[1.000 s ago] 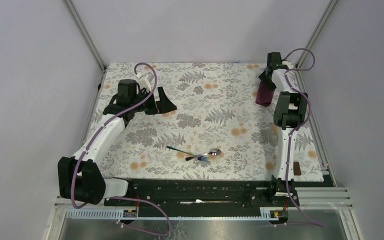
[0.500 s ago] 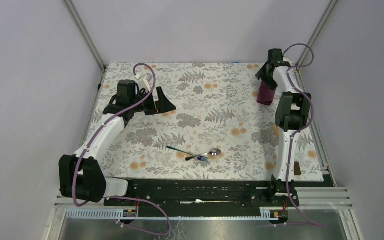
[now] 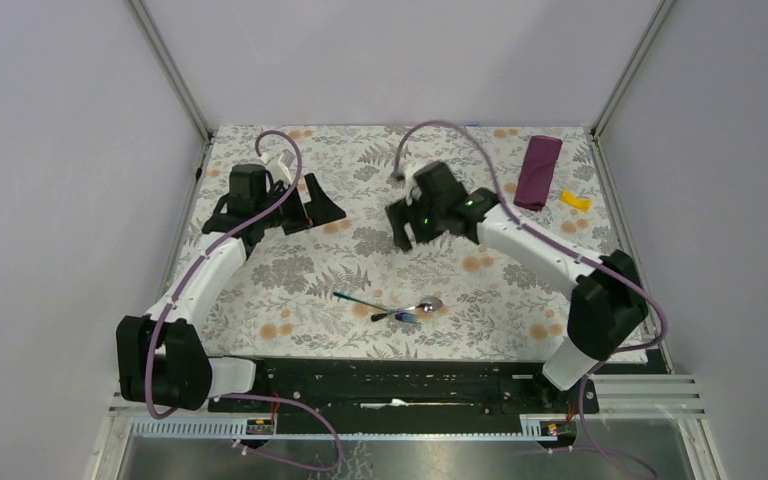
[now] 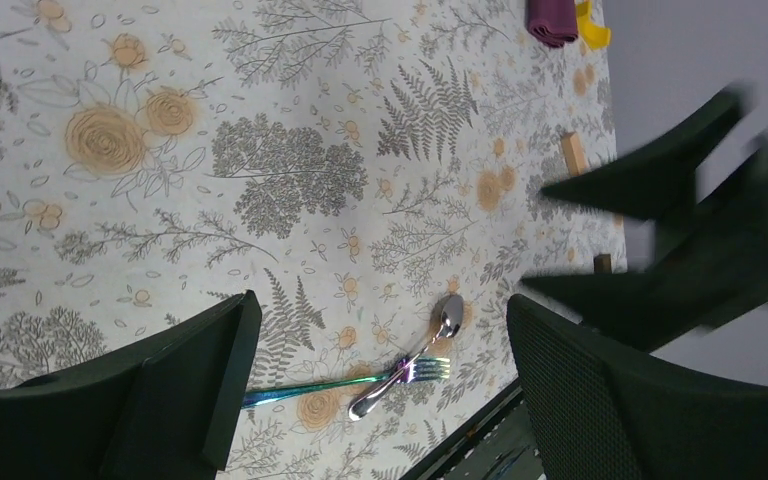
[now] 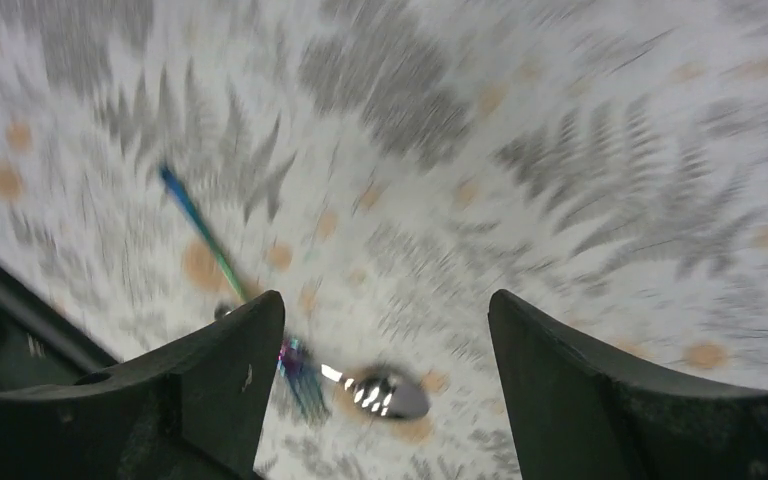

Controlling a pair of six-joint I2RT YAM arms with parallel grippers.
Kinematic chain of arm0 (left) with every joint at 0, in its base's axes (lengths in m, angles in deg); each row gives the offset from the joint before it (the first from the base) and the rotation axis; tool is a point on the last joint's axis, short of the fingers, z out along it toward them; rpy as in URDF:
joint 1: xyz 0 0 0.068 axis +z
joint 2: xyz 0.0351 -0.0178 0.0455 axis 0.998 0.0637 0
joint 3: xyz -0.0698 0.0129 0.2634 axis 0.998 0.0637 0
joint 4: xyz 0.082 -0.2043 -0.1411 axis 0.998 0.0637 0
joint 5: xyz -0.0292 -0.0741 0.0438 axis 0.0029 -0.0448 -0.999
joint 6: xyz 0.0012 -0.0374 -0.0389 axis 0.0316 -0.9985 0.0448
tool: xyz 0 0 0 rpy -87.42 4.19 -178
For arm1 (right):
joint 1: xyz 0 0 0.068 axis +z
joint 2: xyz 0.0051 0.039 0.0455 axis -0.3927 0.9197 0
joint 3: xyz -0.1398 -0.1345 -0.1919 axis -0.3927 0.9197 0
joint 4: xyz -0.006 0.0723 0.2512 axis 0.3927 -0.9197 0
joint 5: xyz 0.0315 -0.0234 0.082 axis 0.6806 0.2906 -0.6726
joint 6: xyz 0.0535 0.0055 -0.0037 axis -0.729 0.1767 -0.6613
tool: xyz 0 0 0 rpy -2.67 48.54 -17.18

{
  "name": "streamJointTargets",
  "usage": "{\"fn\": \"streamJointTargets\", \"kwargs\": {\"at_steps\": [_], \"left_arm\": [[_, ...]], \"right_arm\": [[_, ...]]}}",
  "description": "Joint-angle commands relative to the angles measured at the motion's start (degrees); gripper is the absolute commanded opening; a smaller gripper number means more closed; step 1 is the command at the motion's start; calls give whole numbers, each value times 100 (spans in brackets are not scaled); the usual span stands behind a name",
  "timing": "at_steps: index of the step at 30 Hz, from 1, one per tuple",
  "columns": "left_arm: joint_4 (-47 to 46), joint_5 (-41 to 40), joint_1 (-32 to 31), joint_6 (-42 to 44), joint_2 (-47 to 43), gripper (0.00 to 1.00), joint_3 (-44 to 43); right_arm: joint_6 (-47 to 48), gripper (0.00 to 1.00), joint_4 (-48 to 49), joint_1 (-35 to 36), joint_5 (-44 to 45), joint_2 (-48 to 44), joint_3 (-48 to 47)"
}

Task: Fold the napkin into a case and place the utensils inside
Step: Pick up the spoon from the center of the board.

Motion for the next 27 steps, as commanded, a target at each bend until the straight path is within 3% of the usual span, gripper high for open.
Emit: {"fn": "streamJointTargets", "kwargs": {"at_steps": [1, 6, 11, 18, 27], "left_arm": [[231, -542, 28, -717, -422, 99, 272], [303, -55, 37, -1077, -1037, 99, 1101], [-41, -91, 37, -1331, -2101, 99, 2051], [-113, -41, 37, -1696, -2306, 99, 2537], [-216, 20, 37, -1638, -2234, 99, 2561]], "right_arm": [[788, 80, -605, 700, -927, 336, 598], [1382, 72, -584, 1623, -111, 213, 1221], [2234, 63, -51, 1789, -143, -251, 1868], [3202, 65, -205, 1811, 438, -489, 2123], [4279, 70, -40, 1806, 314, -532, 2636]]}}
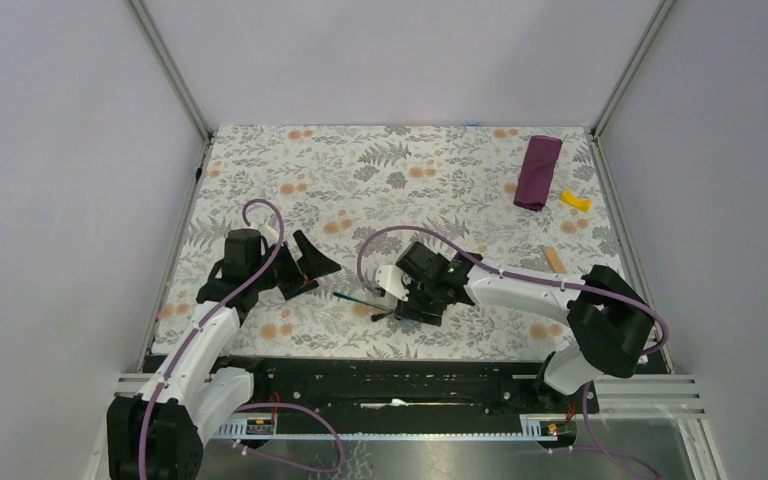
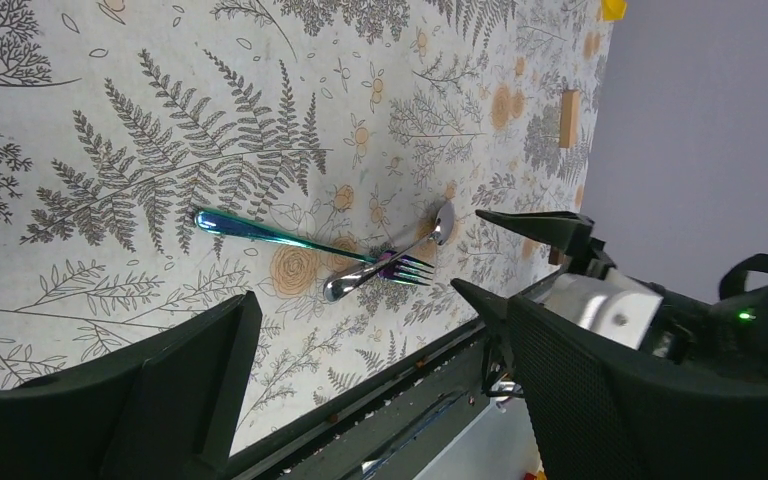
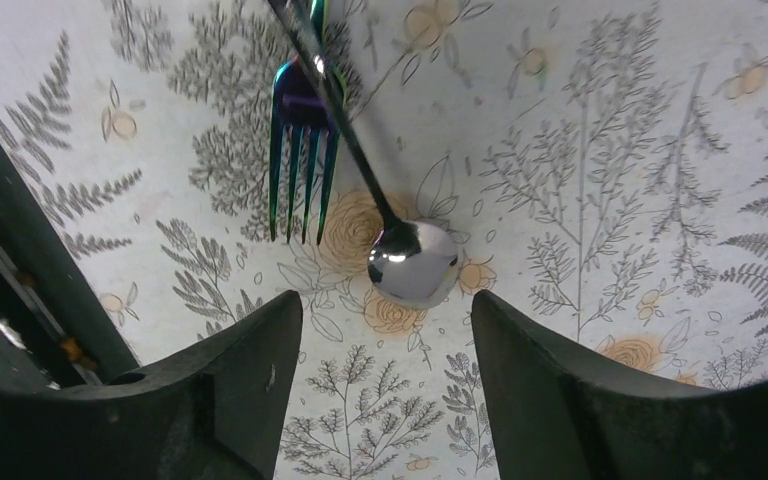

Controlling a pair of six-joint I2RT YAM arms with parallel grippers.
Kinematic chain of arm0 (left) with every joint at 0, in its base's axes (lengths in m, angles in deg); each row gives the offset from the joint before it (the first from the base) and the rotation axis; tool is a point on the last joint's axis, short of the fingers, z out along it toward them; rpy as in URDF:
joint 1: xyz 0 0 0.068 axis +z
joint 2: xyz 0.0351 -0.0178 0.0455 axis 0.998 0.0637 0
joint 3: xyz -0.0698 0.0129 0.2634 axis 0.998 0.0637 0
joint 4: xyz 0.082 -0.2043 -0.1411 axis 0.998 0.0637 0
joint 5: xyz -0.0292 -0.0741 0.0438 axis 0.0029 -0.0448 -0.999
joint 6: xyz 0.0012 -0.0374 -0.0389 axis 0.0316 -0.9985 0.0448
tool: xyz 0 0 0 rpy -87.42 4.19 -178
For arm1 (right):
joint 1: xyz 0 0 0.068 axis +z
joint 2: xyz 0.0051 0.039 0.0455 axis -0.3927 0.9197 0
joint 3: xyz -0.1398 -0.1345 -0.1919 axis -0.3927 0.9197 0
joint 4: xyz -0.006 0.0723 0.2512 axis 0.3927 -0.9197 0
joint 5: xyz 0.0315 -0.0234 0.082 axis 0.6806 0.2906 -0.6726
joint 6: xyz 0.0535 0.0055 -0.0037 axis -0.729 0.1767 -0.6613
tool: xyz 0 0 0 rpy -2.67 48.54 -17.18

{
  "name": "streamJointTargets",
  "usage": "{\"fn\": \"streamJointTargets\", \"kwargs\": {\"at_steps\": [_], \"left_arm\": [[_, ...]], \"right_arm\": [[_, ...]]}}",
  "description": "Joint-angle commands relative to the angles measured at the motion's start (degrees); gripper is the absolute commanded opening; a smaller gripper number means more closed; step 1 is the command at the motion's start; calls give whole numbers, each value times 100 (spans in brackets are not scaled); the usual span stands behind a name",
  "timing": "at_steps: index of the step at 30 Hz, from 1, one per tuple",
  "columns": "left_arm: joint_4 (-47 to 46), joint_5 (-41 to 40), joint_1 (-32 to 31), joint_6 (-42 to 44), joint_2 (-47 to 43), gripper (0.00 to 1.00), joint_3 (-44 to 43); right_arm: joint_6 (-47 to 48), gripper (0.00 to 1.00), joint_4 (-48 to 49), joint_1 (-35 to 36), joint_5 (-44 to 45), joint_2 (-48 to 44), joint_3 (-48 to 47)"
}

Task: Fold the napkin into a case and place the utensils inside
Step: Pick up the spoon from the center of the board.

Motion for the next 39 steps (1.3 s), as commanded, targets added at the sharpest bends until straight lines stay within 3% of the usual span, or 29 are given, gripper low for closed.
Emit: {"fn": "streamJointTargets", "kwargs": {"at_steps": [1, 11, 17, 24, 39], "left_arm": [[-336, 158, 15, 15, 60, 99, -60], [-411, 159, 16, 42, 50, 99, -31], [-354, 154, 15, 138, 75, 99, -63], [-314, 113, 21, 211, 58, 99, -58], [-341, 113, 15, 246, 105, 99, -93]], "right_arm": [[895, 72, 160, -10, 74, -170, 297], [1068, 77, 685, -6, 112, 310, 426], [1163, 73, 1055, -39, 457, 589, 445], [1050, 47, 1228, -292, 333, 650, 477], [776, 26, 1258, -679, -202, 689, 406]]}}
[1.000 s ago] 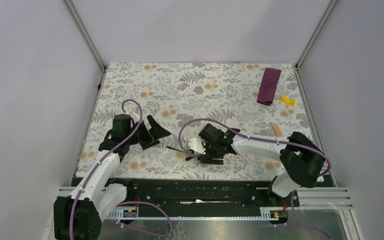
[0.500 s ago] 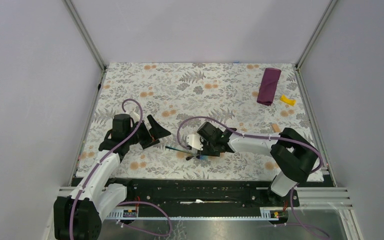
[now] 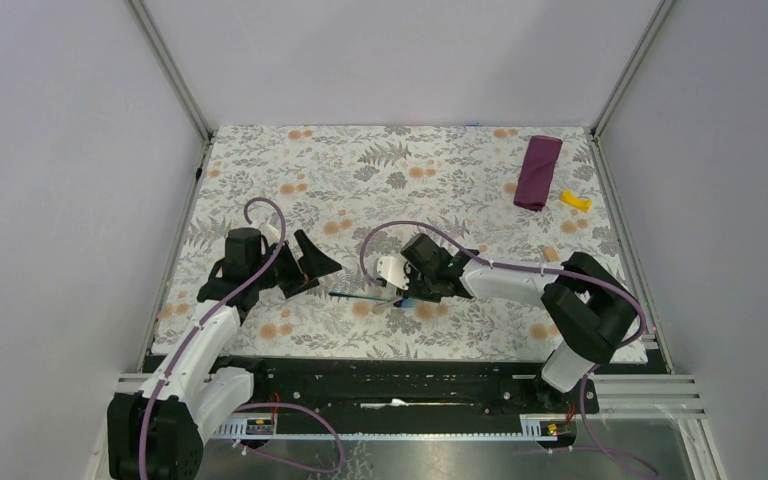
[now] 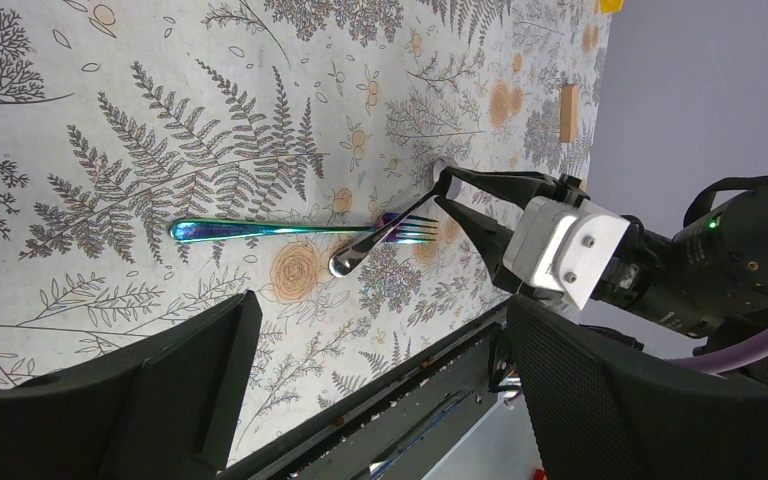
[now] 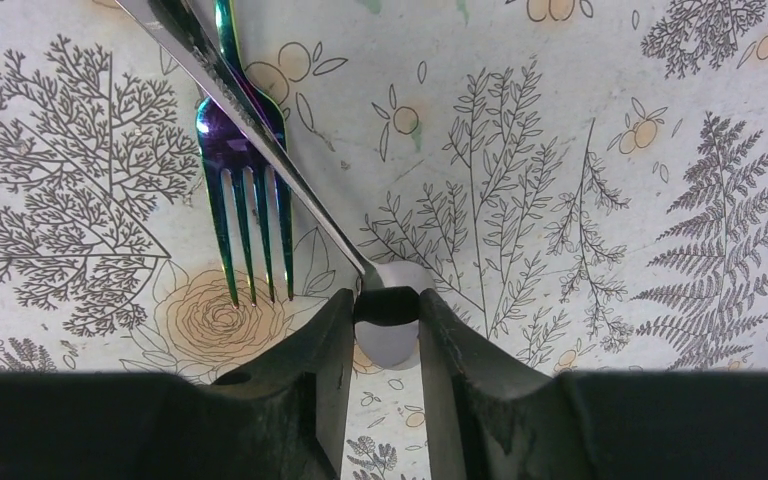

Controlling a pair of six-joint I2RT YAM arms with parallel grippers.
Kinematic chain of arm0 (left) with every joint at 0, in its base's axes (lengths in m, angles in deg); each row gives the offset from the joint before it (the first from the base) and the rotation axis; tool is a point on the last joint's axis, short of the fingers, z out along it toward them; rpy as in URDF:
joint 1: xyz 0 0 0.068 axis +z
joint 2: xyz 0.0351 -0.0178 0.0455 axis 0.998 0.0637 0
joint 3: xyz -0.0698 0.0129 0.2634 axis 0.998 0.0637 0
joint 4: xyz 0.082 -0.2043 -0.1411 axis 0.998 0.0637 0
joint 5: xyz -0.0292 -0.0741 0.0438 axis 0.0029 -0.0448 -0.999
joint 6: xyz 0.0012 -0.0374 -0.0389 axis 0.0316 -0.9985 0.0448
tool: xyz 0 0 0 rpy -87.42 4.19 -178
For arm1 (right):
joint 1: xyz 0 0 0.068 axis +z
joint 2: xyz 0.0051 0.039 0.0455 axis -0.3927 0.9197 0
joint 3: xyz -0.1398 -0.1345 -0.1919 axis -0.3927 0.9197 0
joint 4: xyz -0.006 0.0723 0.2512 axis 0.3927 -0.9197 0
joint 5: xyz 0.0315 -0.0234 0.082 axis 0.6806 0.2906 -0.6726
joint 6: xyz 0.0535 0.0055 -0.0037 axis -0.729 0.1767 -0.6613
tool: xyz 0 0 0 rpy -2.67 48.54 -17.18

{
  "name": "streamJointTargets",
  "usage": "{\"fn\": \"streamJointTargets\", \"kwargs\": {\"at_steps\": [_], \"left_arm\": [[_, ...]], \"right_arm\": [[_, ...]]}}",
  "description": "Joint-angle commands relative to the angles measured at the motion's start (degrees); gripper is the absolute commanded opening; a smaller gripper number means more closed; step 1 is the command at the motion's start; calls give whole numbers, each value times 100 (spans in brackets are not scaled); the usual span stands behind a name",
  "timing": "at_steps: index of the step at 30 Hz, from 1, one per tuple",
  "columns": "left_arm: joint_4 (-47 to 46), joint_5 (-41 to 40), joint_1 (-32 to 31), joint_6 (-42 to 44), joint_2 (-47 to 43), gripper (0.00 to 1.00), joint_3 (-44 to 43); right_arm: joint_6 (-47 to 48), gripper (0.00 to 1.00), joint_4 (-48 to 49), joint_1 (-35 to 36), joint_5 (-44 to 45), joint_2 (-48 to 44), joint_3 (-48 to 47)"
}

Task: Fold the napkin into a case and place the utensils inside
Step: Pick up the spoon from the center of the board.

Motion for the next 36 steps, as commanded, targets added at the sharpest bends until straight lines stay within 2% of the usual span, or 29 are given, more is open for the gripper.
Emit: {"fn": "streamJointTargets", "kwargs": {"at_steps": [1, 12, 27, 32, 36], "left_arm": [[-201, 40, 15, 114, 35, 99, -90], [-229, 59, 15, 114, 88, 99, -131], [-319, 85, 15, 61, 160, 99, -120], [-344, 120, 19, 56, 174, 99, -132], [-384, 111, 19, 54, 203, 99, -135]], "right_arm": [[-231, 25, -151, -171, -325, 114, -33], [-465, 1, -449, -512, -505, 161, -322], [-832, 0, -687, -992, -823, 443, -819], [-934, 3, -773, -1021, -941, 618, -805], [-987, 0, -704, -1023, -986, 616, -743]]}}
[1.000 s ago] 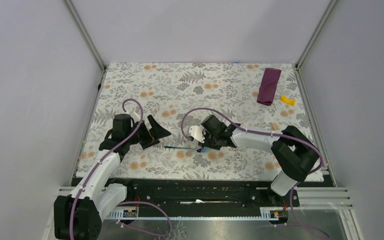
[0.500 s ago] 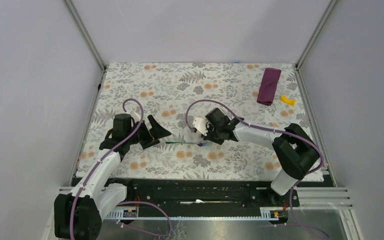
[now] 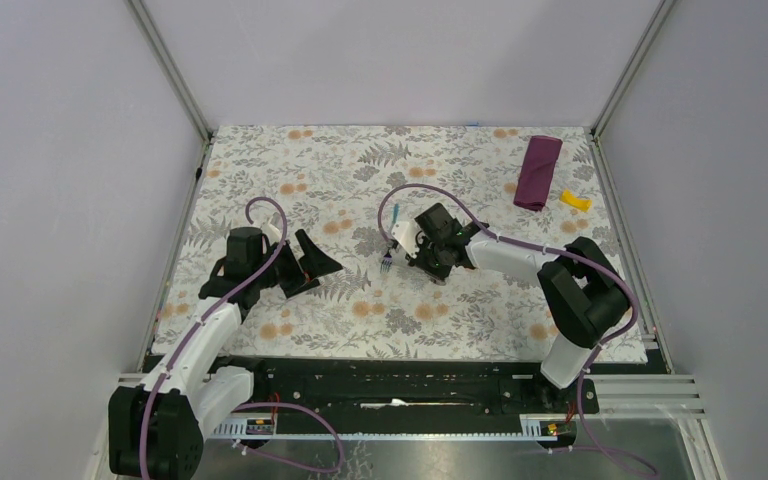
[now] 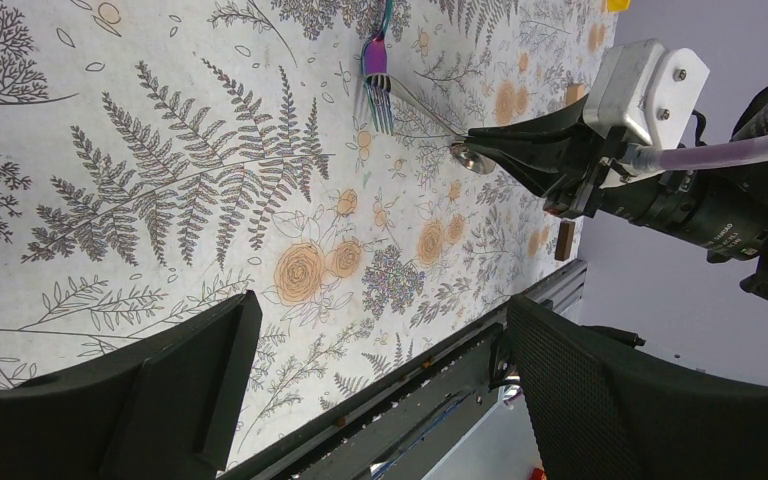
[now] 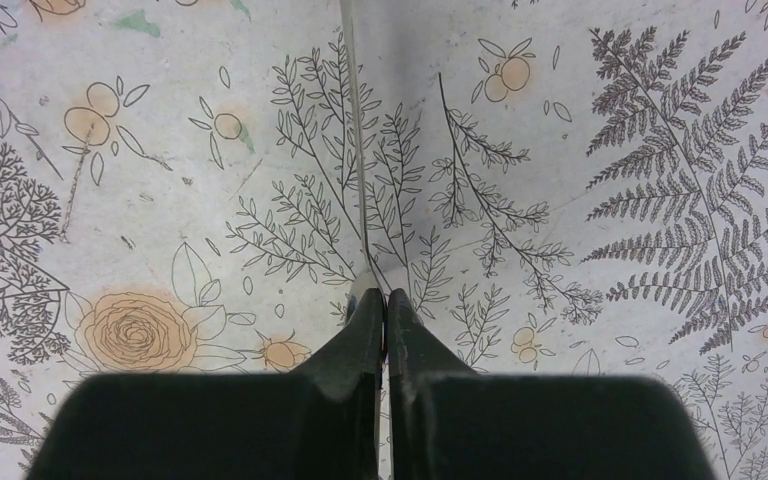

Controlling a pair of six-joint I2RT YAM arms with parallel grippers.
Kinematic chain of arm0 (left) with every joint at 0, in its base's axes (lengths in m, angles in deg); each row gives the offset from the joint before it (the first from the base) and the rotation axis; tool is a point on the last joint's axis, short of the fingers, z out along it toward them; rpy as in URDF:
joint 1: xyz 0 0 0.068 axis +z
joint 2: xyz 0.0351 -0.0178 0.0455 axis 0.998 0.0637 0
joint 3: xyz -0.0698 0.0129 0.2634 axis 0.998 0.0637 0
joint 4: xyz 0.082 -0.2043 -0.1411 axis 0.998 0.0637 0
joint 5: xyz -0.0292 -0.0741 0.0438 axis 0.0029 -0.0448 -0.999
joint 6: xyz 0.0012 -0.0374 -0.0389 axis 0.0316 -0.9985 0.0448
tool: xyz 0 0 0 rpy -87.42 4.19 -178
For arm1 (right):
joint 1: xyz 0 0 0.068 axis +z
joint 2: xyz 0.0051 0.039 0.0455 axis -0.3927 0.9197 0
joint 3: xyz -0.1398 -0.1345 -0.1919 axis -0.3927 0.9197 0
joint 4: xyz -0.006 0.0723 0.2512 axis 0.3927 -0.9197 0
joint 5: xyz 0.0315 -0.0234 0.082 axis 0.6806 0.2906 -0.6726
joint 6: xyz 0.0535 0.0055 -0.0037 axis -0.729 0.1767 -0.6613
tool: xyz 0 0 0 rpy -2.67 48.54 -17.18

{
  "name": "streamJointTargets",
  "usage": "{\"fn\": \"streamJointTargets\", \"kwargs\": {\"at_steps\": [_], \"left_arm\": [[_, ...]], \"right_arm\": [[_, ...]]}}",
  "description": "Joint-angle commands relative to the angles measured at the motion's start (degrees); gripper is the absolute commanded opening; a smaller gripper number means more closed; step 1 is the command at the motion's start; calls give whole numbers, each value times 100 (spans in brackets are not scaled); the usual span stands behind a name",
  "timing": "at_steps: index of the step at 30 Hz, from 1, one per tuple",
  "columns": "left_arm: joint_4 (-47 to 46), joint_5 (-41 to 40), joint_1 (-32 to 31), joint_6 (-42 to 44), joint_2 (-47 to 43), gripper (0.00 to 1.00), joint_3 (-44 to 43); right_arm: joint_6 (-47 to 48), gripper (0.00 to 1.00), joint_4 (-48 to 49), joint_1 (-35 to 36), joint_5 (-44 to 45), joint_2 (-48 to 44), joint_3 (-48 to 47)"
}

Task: Fold the napkin into a case and place the utensils inside
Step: Pick up the spoon from the center of the board, then insert the spoon into the folded napkin.

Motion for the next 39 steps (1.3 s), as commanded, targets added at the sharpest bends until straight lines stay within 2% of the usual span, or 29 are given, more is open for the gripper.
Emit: {"fn": "streamJointTargets", "kwargs": {"at_steps": [1, 6, 10, 14, 20, 27, 30, 33, 39], "left_arm": [[-337, 113, 15, 47, 63, 99, -121], [-377, 114, 15, 58, 119, 99, -115], [-411, 130, 15, 62, 149, 99, -106], [-412, 157, 15, 95, 184, 99, -148], [-548, 293, 15, 87, 287, 99, -175], [-658, 683, -6, 212, 442, 99, -211], [-717, 837, -69, 264, 500, 99, -245], [-740, 963, -184, 294, 579, 99, -371], [-700, 976, -424, 335, 558, 99, -512]], "right_arm": [[-269, 0, -256, 7, -265, 200, 12], [-1066, 0, -471, -83, -283, 178, -314], [-1764, 0, -364, -225, -783, -161, -167], [-2567, 0, -253, -695, -1386, -685, 97], [-3957, 0, 96, -2212, -2667, -1293, 695], [-5509, 0, 239, -4663, -3084, -1521, 1012], [-5814, 0, 227, -5217, -2918, -1282, 715], [-5756, 0, 77, -5415, -2732, -777, 126], [-5179, 0, -1194, -5687, -2891, 762, -1766]]}}
